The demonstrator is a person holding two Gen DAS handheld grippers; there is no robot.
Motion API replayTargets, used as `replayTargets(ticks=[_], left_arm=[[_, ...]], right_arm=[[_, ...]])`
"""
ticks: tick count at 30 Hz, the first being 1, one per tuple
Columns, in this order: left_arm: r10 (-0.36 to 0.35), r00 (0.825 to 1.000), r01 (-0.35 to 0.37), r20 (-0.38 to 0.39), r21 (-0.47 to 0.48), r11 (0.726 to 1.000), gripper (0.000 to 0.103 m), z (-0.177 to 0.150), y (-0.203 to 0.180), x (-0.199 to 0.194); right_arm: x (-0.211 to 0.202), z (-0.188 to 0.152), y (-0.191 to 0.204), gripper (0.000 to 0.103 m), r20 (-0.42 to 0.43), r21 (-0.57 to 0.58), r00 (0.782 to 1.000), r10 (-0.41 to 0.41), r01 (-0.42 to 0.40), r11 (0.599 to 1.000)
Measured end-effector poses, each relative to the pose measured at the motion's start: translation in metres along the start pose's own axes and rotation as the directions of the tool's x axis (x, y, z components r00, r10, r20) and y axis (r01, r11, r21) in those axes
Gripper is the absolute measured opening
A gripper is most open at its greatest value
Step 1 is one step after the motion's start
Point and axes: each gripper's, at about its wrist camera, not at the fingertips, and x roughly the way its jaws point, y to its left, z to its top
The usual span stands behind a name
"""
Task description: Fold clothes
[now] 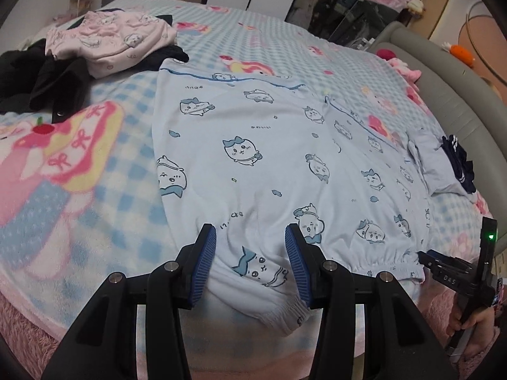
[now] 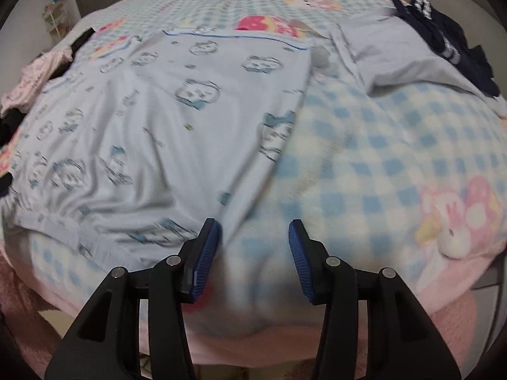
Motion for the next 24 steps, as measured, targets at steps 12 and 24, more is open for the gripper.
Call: replayTargets(ticks=[12,24], left_arm=[[-0.041,0.999,0.04,0.014,0.064,0.997,0.048,-0.001,-0.022,-0.001],[-0.043,0.999,0.045,-0.025,0.098,0.994,0.048,-0.006,-0.029,0.009]], right_arm=[[-0.029,0.009,0.001,0.049,0.087,0.023,0.989,0.12,-0.122,0.992],[-0.007,-0.003,-0.003,0.053,-0.012,0.009,0.999,0.03,-0.03,1.0]])
